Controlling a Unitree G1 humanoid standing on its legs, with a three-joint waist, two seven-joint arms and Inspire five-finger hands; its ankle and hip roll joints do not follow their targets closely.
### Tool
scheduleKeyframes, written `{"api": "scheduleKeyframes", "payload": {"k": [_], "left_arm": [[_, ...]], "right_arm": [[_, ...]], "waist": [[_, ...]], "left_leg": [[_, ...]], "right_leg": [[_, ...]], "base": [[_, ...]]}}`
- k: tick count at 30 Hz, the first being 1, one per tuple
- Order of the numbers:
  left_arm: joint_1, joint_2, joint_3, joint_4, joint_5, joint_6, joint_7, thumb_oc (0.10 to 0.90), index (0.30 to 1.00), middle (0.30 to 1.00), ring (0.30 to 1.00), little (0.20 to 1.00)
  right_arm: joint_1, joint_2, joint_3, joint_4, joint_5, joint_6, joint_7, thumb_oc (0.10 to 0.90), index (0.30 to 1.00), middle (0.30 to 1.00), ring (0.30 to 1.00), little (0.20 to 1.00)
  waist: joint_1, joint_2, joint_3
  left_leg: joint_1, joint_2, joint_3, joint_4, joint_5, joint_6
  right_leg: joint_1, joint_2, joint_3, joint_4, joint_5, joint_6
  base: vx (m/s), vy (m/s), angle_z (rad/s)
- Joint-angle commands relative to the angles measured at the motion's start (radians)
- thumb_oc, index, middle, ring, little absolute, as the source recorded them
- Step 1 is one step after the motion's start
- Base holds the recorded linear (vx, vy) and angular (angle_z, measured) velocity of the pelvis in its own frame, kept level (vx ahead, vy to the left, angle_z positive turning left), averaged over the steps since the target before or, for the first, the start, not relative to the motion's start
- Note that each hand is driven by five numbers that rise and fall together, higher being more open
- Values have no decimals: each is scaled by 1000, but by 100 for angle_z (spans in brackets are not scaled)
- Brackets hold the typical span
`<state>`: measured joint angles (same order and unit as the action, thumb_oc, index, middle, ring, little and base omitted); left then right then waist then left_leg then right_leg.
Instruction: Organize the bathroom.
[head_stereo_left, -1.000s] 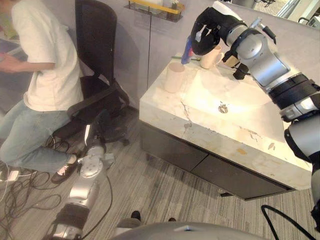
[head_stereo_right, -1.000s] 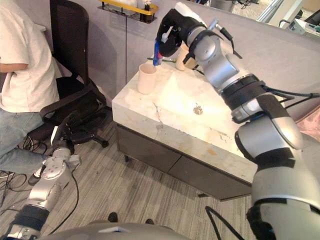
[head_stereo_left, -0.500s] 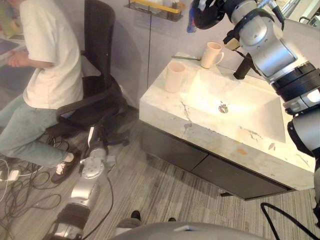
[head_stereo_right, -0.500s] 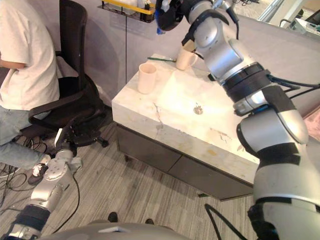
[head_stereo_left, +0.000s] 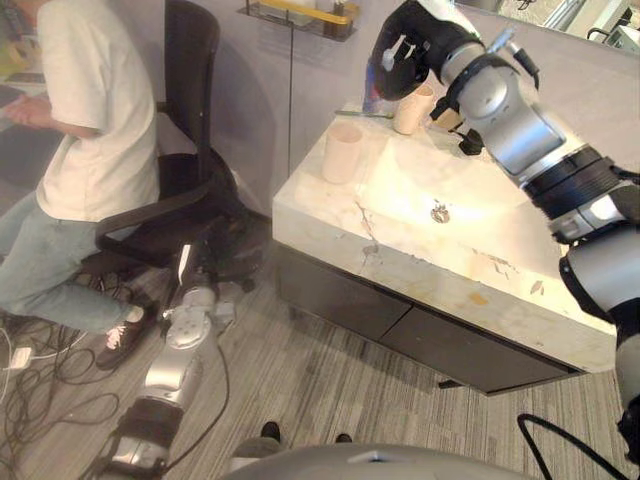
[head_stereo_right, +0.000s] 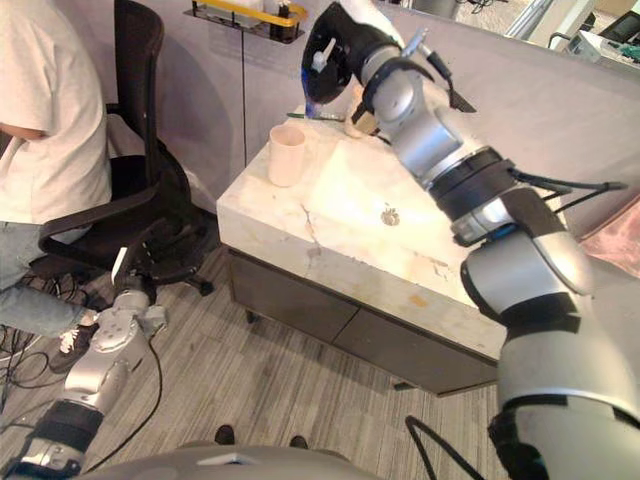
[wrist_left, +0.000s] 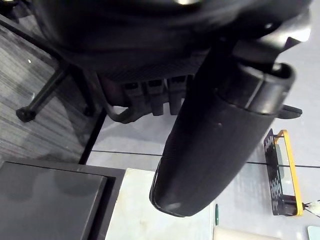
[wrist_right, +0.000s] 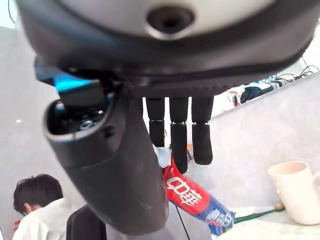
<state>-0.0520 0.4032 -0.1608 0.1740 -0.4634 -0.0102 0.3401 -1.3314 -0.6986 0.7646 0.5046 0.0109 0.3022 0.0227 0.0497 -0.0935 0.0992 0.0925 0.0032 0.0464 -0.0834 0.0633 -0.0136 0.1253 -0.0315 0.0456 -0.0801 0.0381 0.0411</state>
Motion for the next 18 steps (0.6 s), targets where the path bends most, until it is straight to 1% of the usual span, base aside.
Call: {"api": "scheduleKeyframes", "payload": {"k": [1, 4, 8, 9, 10, 12, 16, 18], "left_arm": [[-79, 39, -35, -42, 45, -74, 2, 800, 900, 900, 900, 900], [-77, 37, -31, -43, 47, -77, -5, 800, 900, 900, 900, 900], [-81, 39, -33, -47, 45, -74, 2, 800, 900, 900, 900, 900], [-87, 35, -35, -44, 46, -72, 7, 800, 900, 900, 900, 900], [-86, 36, -38, -41, 44, -77, 10, 800, 900, 900, 900, 900], [-84, 36, -40, -38, 43, -82, 11, 800, 900, 900, 900, 900], [-75, 36, -39, -31, 45, -97, -1, 800, 900, 900, 900, 900], [-75, 33, -38, -32, 48, -96, -4, 800, 900, 900, 900, 900]], "right_arm": [[-111, -35, -79, 0, -57, -39, -96, 400, 300, 300, 300, 300], [-104, -27, -85, -7, -17, -26, -77, 400, 300, 300, 300, 300], [-97, -18, -87, -9, -15, -38, -113, 400, 300, 300, 300, 300], [-96, -16, -96, -8, -44, -49, -164, 400, 300, 300, 300, 300], [-97, -19, -109, -9, -35, -65, -180, 400, 300, 300, 300, 300], [-102, -24, -118, -20, -44, -60, -202, 400, 300, 300, 300, 300], [-108, -32, -135, -40, -29, -41, -194, 400, 300, 300, 300, 300], [-108, -34, -136, -42, -26, -43, -191, 400, 300, 300, 300, 300]], "waist": [[18, -22, -130], [20, -22, -129], [20, -22, -128], [19, -22, -127], [18, -21, -128], [19, -21, -127], [21, -22, -124], [22, -23, -123]], "left_leg": [[6, -50, -15, 69, -71, 24], [7, -50, -17, 67, -70, 23], [5, -49, -17, 71, -70, 23], [5, -50, -18, 71, -71, 24], [5, -49, -19, 71, -72, 24], [4, -50, -21, 73, -73, 24], [3, -52, -24, 78, -76, 25], [0, -52, -25, 82, -77, 25]], "right_leg": [[-46, 22, -74, 80, 8, -6], [-45, 24, -73, 77, 9, -7], [-46, 24, -73, 80, 8, -8], [-46, 24, -73, 79, 9, -8], [-46, 25, -72, 80, 7, -8], [-46, 25, -72, 81, 6, -8], [-46, 25, -73, 85, 3, -9], [-47, 24, -72, 87, 2, -10]], "base": [[0, 0, 0], [0, 0, 0], [0, 0, 0], [0, 0, 0], [0, 0, 0], [0, 0, 0], [0, 0, 0], [0, 0, 0]]}}
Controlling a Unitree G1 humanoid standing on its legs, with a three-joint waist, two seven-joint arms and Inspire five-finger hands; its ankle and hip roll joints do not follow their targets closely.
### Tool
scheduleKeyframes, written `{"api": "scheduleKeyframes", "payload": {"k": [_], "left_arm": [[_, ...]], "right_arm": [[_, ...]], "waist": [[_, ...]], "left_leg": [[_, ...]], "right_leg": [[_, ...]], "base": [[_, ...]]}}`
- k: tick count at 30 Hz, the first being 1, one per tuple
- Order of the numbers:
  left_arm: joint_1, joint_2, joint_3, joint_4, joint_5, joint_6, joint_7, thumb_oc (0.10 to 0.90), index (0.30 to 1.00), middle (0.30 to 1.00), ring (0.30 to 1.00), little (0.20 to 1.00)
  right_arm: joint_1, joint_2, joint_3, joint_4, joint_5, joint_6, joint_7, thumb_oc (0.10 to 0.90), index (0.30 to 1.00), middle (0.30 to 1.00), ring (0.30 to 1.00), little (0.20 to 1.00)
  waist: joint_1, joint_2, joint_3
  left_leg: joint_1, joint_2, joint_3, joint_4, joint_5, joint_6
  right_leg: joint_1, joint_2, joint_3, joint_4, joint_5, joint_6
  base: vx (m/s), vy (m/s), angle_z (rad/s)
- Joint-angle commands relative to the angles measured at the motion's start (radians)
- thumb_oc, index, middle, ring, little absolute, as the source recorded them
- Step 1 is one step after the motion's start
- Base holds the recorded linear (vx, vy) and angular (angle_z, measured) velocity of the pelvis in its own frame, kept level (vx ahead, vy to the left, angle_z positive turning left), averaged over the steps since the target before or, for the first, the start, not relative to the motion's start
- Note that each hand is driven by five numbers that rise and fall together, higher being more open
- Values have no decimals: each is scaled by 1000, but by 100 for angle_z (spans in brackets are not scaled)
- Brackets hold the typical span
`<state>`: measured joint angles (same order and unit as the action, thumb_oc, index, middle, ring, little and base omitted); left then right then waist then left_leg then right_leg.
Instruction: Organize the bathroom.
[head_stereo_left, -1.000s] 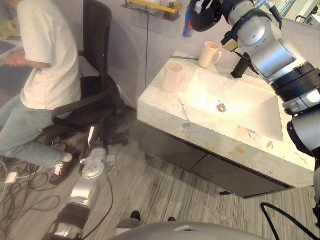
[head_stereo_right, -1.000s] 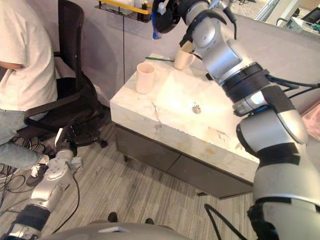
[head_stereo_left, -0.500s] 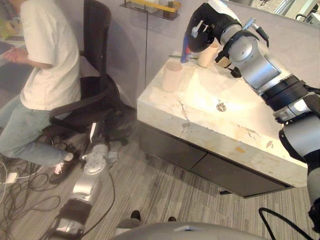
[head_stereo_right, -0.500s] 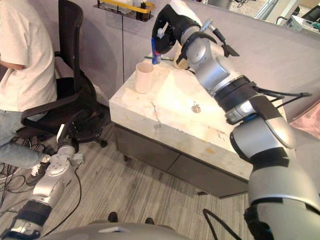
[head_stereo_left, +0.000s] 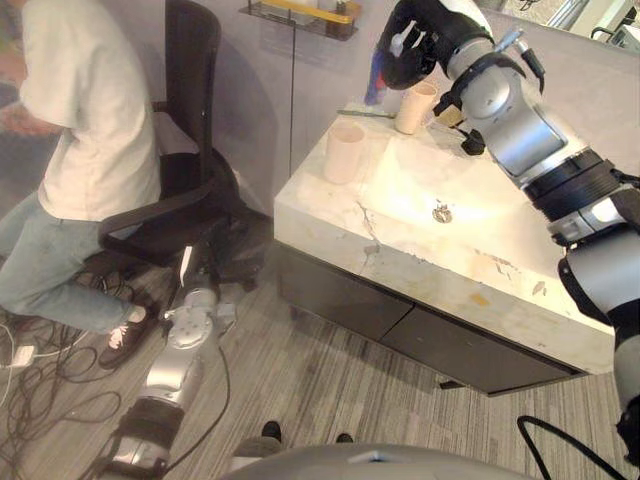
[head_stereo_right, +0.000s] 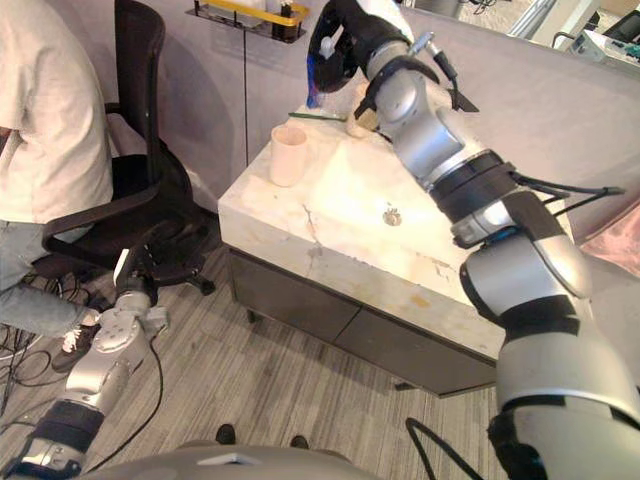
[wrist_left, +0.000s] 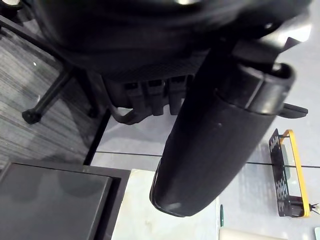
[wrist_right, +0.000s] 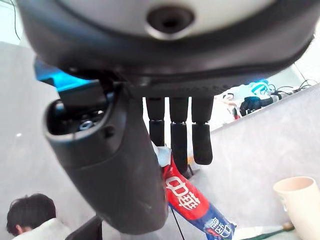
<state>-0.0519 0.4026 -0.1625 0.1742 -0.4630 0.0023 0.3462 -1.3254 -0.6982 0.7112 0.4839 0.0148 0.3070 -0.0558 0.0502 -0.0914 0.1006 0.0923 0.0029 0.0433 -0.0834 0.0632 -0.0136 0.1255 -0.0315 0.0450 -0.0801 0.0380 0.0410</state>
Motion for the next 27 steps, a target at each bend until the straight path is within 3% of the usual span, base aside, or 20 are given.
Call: {"api": "scheduleKeyframes", "payload": {"k": [1, 27], "left_arm": [[-78, 33, -37, -35, 49, -105, -11, 800, 900, 900, 900, 900], [-139, 8, -47, -20, 94, -95, -18, 800, 900, 900, 900, 900]], "right_arm": [[-112, -31, -81, -22, -29, -48, -114, 400, 300, 300, 300, 300], [-66, 22, -118, -119, -9, -86, -139, 400, 300, 300, 300, 300]], "waist": [[21, -25, -125], [23, -34, -91]], "left_leg": [[0, -52, -22, 84, -78, 26], [-24, -64, -33, 146, -105, 44]], "right_leg": [[-47, 24, -71, 88, 1, -11], [-58, 17, -58, 125, -12, -17]], "base": [[0, 0, 0], [-42, -11, 0]]}}
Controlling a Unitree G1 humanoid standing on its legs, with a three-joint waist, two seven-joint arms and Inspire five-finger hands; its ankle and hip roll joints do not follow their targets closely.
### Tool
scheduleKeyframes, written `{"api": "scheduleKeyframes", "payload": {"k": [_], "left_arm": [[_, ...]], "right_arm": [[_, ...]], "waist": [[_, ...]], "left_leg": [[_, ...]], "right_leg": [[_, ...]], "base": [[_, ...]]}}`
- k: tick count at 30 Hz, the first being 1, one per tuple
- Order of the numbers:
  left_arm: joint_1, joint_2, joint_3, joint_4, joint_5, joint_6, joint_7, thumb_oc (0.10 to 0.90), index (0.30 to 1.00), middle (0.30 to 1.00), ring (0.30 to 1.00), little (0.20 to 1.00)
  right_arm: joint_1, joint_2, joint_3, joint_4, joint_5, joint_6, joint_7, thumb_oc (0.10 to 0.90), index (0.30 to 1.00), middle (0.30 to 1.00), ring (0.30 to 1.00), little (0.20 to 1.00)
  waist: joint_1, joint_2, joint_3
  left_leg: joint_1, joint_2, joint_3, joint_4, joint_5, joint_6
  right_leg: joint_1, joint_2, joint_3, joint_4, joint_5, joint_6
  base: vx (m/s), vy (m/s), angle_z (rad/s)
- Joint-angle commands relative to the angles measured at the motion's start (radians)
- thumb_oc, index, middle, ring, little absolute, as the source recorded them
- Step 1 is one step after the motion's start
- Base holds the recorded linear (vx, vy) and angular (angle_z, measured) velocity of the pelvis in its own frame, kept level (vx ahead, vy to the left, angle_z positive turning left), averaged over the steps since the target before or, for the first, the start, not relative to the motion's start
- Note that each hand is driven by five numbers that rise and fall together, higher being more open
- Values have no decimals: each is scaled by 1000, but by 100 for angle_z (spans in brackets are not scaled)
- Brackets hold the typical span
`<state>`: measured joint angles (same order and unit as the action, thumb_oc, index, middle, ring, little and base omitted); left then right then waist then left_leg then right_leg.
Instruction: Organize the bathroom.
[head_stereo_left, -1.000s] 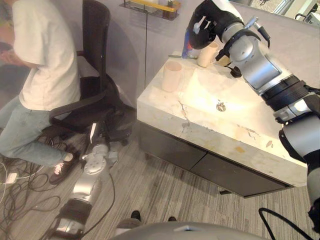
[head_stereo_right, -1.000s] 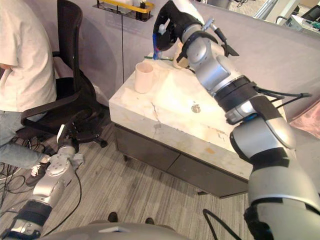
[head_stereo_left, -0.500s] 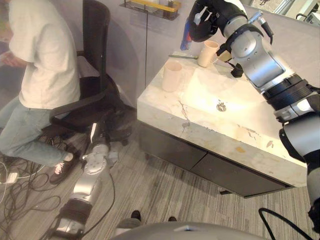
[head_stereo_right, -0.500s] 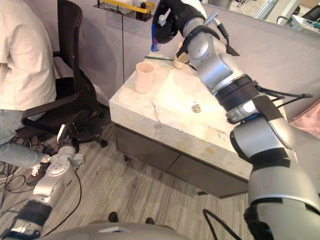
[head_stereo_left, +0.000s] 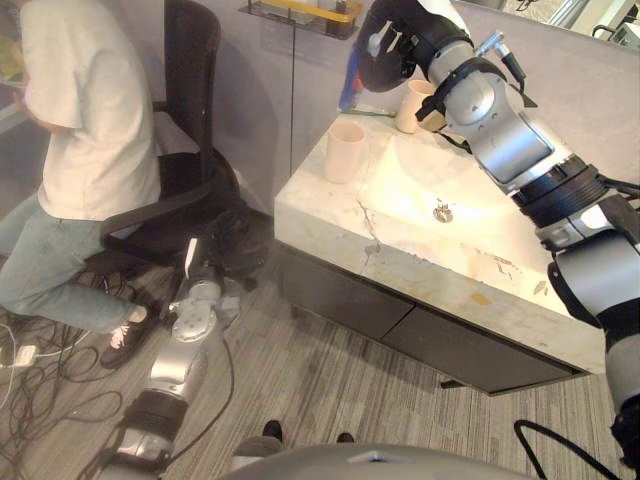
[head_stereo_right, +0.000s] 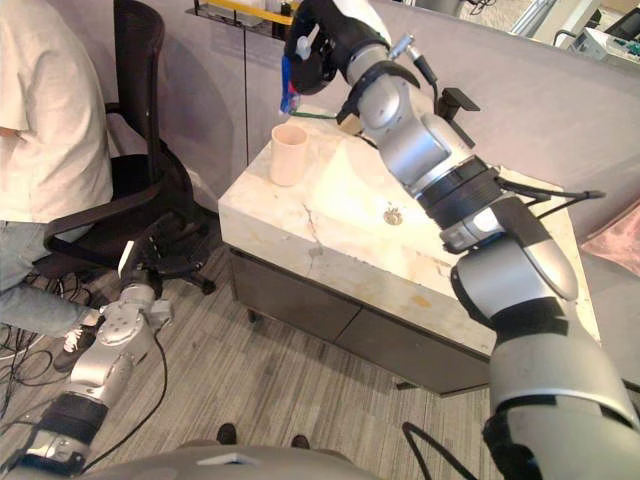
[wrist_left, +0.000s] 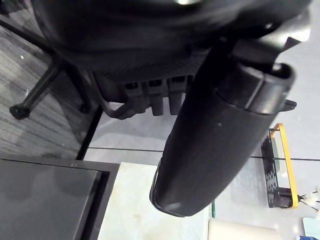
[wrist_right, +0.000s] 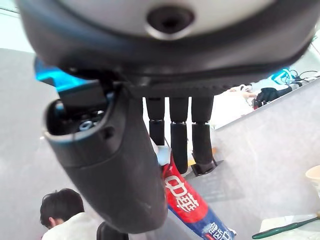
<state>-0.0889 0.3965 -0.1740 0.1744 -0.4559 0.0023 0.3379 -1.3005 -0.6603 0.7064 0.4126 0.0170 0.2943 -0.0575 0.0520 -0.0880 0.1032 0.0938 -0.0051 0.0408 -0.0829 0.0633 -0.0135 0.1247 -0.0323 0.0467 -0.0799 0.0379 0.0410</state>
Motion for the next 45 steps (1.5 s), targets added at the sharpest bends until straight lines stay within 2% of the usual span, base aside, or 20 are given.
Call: {"api": "scheduleKeyframes", "payload": {"k": [1, 10, 25, 42, 45], "left_arm": [[-104, 15, -39, -23, 91, -92, -6, 800, 900, 900, 900, 900], [-122, 11, -39, -4, 102, -81, -23, 800, 900, 900, 900, 900], [-132, 22, -35, -5, 100, -64, -23, 800, 900, 900, 900, 900], [-191, -1, -42, 6, 127, -69, -17, 800, 900, 900, 900, 900], [-209, -11, -46, 19, 138, -57, -16, 800, 900, 900, 900, 900]], "right_arm": [[-93, -14, -113, -58, -15, -65, -143, 400, 300, 300, 300, 300], [-100, -6, -102, -31, -8, -12, -116, 400, 300, 300, 300, 300], [-61, 6, -92, -29, -5, -4, -72, 400, 300, 300, 300, 300], [-46, 21, -100, -56, -18, -6, -53, 400, 300, 300, 300, 300], [-43, 29, -103, -56, -18, 19, -50, 400, 300, 300, 300, 300]], "waist": [[20, -36, -95], [15, -35, -98], [2, -35, -93], [4, -37, -66], [2, -41, -64]], "left_leg": [[-20, -55, -31, 135, -100, 45], [1, -43, -30, 76, -77, 39], [3, -25, 0, 62, -73, 34], [-27, -31, -21, 118, -83, 33], [-19, -32, -22, 107, -81, 35]], "right_leg": [[-55, 19, -59, 121, -10, -15], [-60, 16, -61, 107, 7, 2], [-52, 32, -48, 76, 9, -3], [-58, 37, -33, 96, 3, -15], [-56, 37, -33, 91, 9, -10]], "base": [[-62, -17, 0], [-56, -31, 0], [-29, -22, -2], [-45, -2, -1], [-20, -12, -4]]}}
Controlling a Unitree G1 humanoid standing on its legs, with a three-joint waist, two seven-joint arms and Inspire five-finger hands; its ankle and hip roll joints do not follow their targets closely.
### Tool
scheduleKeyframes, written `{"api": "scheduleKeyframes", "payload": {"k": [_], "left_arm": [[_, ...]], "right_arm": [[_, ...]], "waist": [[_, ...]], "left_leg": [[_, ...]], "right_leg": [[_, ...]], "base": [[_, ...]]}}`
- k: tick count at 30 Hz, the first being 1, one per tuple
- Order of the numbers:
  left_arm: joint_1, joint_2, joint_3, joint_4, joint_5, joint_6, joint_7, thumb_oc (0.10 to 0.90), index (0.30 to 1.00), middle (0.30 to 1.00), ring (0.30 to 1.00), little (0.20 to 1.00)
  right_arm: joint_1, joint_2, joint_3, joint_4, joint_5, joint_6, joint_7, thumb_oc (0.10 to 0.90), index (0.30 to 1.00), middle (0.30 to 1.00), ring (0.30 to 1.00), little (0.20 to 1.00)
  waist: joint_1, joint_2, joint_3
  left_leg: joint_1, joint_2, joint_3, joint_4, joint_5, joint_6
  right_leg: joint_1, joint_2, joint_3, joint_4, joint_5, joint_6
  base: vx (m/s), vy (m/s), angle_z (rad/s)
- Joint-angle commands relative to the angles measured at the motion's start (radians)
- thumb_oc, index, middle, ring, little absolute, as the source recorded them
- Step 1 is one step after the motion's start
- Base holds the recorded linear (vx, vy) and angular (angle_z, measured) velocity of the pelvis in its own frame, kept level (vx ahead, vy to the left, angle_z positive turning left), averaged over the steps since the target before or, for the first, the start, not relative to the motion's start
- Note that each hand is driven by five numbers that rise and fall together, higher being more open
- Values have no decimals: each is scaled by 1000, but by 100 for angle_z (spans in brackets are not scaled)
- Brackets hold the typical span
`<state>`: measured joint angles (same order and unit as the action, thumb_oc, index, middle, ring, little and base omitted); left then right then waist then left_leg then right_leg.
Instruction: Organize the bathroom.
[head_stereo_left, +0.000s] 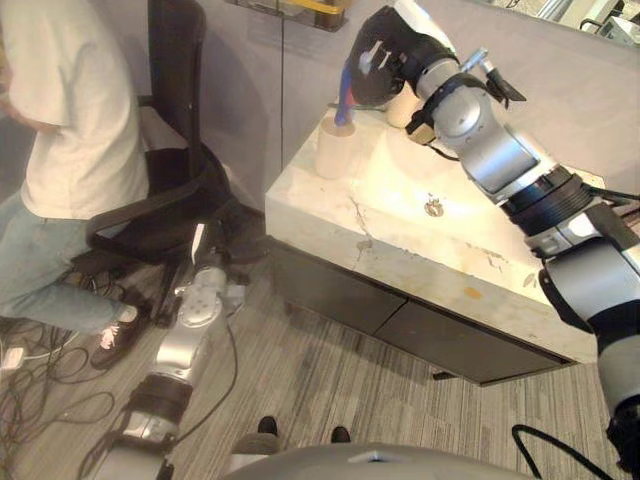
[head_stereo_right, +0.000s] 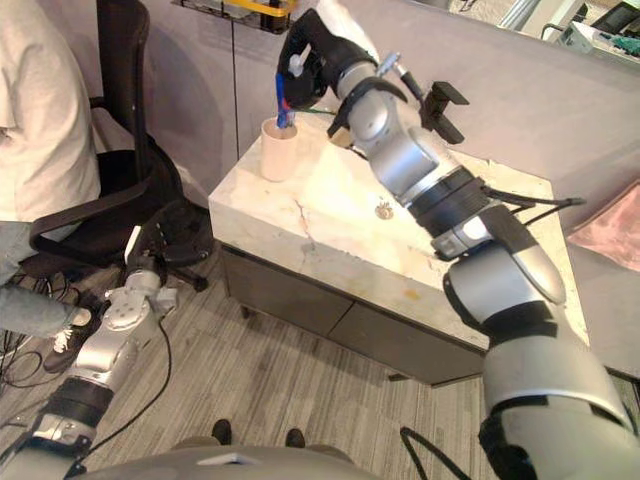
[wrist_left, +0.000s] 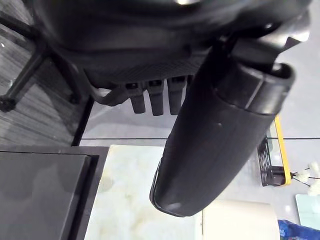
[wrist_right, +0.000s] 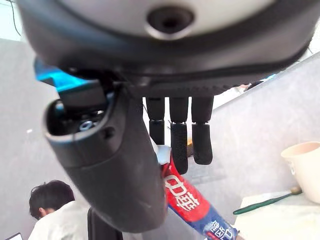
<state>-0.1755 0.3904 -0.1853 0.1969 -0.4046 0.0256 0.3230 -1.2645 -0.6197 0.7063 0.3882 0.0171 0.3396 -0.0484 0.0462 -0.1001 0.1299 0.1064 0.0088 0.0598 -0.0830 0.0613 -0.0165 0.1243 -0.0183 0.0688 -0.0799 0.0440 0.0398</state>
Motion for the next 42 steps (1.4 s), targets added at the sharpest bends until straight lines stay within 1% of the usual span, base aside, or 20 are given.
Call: {"api": "scheduleKeyframes", "payload": {"k": [1, 5, 12, 15, 20, 25, 27, 32, 34, 35, 36, 37, 38, 39, 40, 41, 42], "left_arm": [[-122, -5, -34, -4, 88, -80, -2, 800, 900, 900, 900, 900], [-108, 2, -31, 5, 91, -73, -12, 800, 900, 900, 900, 900], [-121, 7, -36, -4, 87, -70, 3, 800, 900, 900, 900, 900], [-130, 7, -41, -8, 80, -70, 17, 800, 900, 900, 900, 900], [-131, -4, -38, 4, 79, -82, 19, 800, 900, 900, 900, 900], [-137, -12, -42, 13, 90, -81, 16, 800, 900, 900, 900, 900], [-129, -16, -42, 31, 95, -76, 13, 800, 900, 900, 900, 900], [-105, -7, -50, 36, 97, -74, 13, 800, 900, 900, 900, 900], [-102, -1, -53, 38, 95, -78, 17, 800, 900, 900, 900, 900], [-98, 8, -51, 33, 95, -80, 21, 800, 900, 900, 900, 900], [-107, 16, -40, 20, 95, -77, 25, 800, 900, 900, 900, 900], [-119, 14, -28, 12, 94, -77, 31, 800, 900, 900, 900, 900], [-130, 16, -27, 10, 86, -72, 36, 800, 900, 900, 900, 900], [-159, 11, -37, 31, 60, -78, 51, 800, 900, 900, 900, 900], [-164, 10, -38, 33, 58, -80, 53, 800, 900, 900, 900, 900], [-174, 3, -46, 45, 53, -90, 58, 800, 900, 900, 900, 900], [-176, -10, -58, 38, 51, -86, 44, 800, 900, 900, 900, 900]], "right_arm": [[-76, -11, -104, -29, -19, -27, -59, 400, 300, 300, 300, 300], [-71, -2, -104, -11, -7, -24, -73, 400, 300, 300, 300, 300], [-54, 18, -105, -27, -4, -21, -61, 400, 300, 300, 300, 300], [-48, 28, -104, -30, -9, -36, -75, 400, 300, 300, 300, 300], [-52, 22, -105, -49, -13, -48, -68, 400, 300, 300, 300, 300], [-55, 24, -111, -62, -11, -51, -86, 400, 300, 300, 300, 300], [-58, 27, -115, -61, -2, -49, -83, 400, 300, 300, 300, 300], [-53, 37, -120, -72, 3, -50, -74, 400, 300, 300, 300, 300], [-51, 42, -121, -77, 2, -48, -78, 400, 300, 300, 300, 300], [-46, 49, -130, -85, 5, -51, -73, 400, 300, 300, 300, 300], [-45, 54, -147, -91, -20, -51, -65, 400, 300, 300, 300, 300], [-47, 59, -154, -78, -37, -71, -61, 400, 300, 300, 300, 300], [-48, 64, -151, -71, -45, -79, -71, 400, 300, 300, 300, 300], [-62, 68, -123, -72, -48, -70, -99, 400, 300, 300, 300, 300], [-64, 68, -120, -71, -44, -70, -101, 400, 300, 300, 300, 300], [-72, 61, -111, -70, -32, -67, -104, 400, 300, 300, 300, 300], [-69, 37, -113, -82, -37, -35, -110, 400, 300, 300, 300, 300]], "waist": [[8, -29, -91], [7, -25, -99], [-2, -15, -91], [-3, -13, -85], [-1, -18, -82], [4, -24, -77], [6, -29, -88], [7, -29, -102], [9, -27, -103], [13, -19, -101], [16, -7, -87], [21, -2, -74], [23, -5, -70], [21, -24, -59], [20, -26, -56], [15, -32, -48], [19, -46, -36]], "left_leg": [[-30, -46, -41, 103, -79, 38], [-11, -40, -36, 53, -63, 34], [-12, -36, -17, 48, -63, 36], [-18, -36, -13, 55, -65, 37], [-25, -38, -14, 70, -69, 36], [-29, -39, -23, 87, -75, 38], [-15, -38, -32, 67, -71, 35], [2, -29, -29, 31, -59, 30], [2, -25, -22, 31, -58, 29], [-5, -13, -13, 40, -54, 28], [-19, 2, -22, 59, -51, 30], [-34, 8, -37, 68, -43, 29], [-48, 6, -36, 73, -39, 27], [-78, -6, -33, 99, -39, 17], [-82, -7, -33, 104, -40, 16], [-104, -6, -24, 131, -36, 8], [-147, -6, -11, 192, -34, -7]], "right_leg": [[-55, 21, -57, 90, 3, -8], [-53, 14, -67, 68, 16, 4], [-62, 13, -59, 62, 18, 5], [-65, 14, -58, 65, 16, 2], [-65, 15, -58, 68, 12, 0], [-60, 17, -57, 76, 8, -4], [-50, 18, -62, 63, 11, 2], [-45, 14, -79, 62, 7, 7], [-49, 11, -89, 82, -2, 9], [-59, 7, -114, 152, -29, 10], [-100, 3, -120, 271, -60, 14], [-117, 10, -113, 298, -81, 7], [-111, 16, -114, 273, -91, 0], [-86, 40, -99, 199, -80, -20], [-82, 41, -100, 190, -77, -22], [-75, 58, -82, 164, -65, -30], [-51, 60, -86, 131, -50, -39]], "base": [[0, 0, 0], [-10, -4, 0], [-44, 5, -4], [-56, 19, -4], [-20, 13, -2], [7, 3, 0], [78, 4, 0], [13, -11, 0], [-46, -60, -1], [-193, -115, -4], [-325, -175, -11], [-332, -157, -16], [-343, -185, -18], [-230, -137, -15], [-208, -128, -6], [-135, -108, 1], [-121, -101, 8]]}}
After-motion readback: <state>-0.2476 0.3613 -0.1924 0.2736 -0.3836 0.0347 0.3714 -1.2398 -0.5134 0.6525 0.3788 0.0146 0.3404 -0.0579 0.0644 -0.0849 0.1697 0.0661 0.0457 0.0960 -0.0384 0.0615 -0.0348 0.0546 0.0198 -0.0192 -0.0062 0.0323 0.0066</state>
